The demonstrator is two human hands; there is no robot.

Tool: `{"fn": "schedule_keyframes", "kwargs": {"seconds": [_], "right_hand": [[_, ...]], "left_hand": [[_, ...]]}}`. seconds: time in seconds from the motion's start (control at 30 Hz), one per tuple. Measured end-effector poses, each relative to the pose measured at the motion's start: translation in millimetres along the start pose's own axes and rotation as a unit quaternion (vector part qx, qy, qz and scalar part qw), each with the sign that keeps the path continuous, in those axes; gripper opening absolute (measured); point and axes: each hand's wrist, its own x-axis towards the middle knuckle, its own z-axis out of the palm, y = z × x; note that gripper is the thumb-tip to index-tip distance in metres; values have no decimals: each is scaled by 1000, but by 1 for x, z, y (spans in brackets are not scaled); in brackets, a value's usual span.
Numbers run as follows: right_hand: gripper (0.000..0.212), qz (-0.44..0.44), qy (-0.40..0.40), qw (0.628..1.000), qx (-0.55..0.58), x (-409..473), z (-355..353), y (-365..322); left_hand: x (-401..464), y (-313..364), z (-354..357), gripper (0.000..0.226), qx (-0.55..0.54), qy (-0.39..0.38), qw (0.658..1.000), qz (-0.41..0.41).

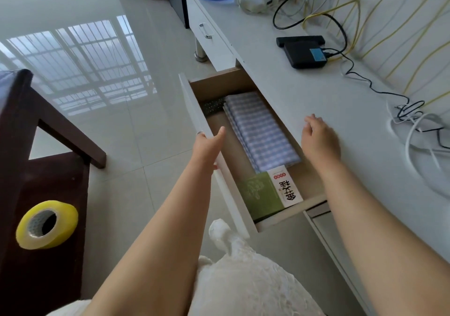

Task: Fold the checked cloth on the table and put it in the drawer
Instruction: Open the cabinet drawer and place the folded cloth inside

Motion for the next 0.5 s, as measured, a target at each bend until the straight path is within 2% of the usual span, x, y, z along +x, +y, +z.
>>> {"fn": "schedule_keyframes", "kwargs": {"seconds": [0.17, 0.37, 0.5], "right_hand": [[39, -1, -63, 996, 59, 2, -9, 13], [40, -15, -89, 990, 113, 0, -16, 22], [41, -15, -78, 990, 113, 0, -12, 21]], "left_hand": [[-6, 3, 10, 71, -107, -27, 994, -7], [-4, -2, 59, 60, -268, -147, 952, 4], [2, 6, 97, 64, -259, -219, 941, 14]]}}
